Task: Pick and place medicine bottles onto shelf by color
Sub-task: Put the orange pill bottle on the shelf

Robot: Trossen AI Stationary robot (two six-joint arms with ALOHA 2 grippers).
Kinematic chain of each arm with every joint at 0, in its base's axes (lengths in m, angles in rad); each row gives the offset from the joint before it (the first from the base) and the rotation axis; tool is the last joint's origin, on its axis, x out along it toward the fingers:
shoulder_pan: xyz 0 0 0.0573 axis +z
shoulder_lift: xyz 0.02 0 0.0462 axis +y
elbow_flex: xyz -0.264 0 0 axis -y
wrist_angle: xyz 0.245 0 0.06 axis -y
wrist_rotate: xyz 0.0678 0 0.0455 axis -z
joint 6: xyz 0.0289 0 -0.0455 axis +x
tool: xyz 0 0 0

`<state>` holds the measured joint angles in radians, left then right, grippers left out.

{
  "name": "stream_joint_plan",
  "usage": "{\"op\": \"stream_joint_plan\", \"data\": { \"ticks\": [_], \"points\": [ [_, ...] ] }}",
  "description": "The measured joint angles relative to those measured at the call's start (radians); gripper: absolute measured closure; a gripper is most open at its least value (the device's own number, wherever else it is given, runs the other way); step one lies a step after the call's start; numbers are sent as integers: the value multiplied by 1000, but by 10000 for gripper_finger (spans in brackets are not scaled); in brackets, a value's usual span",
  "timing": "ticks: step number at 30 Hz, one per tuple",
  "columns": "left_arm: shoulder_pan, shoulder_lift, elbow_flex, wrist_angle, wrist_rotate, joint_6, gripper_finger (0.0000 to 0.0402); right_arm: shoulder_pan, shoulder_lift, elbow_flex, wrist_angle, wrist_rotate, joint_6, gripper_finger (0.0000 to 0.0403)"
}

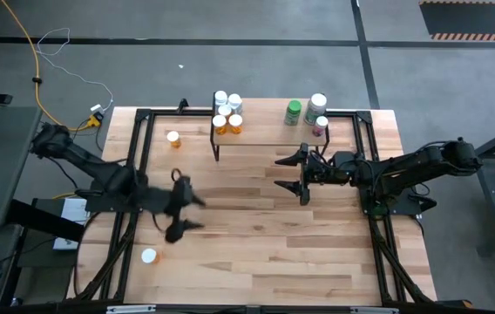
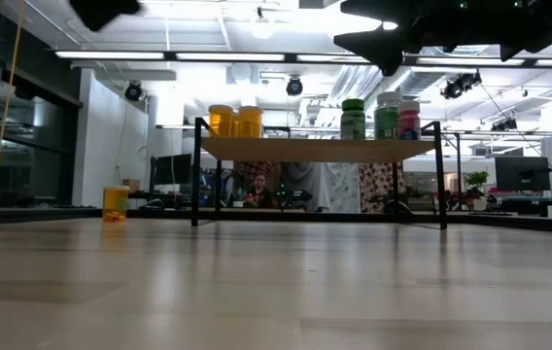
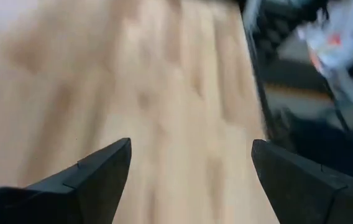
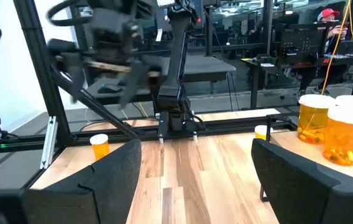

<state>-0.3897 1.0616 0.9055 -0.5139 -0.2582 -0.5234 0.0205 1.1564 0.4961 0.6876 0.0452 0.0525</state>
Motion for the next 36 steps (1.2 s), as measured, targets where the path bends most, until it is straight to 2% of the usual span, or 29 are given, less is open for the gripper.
{"op": "stream_joint_plan", "data": {
  "ticks": [8, 18, 24, 36],
  "points": [
    [-298, 226, 151, -301, 27, -331, 78, 0, 0, 0, -3, 0, 8, 107],
    [-558, 413, 172, -532, 75, -797, 78, 0, 0, 0, -10, 0, 19, 107],
    [-619, 449, 172, -572, 61, -879, 78, 0, 0, 0, -10, 0, 19, 107],
    [-619, 500, 171, -661, 112, -915, 78, -1, 0, 0, -10, 0, 7, 107]
  ]
}}
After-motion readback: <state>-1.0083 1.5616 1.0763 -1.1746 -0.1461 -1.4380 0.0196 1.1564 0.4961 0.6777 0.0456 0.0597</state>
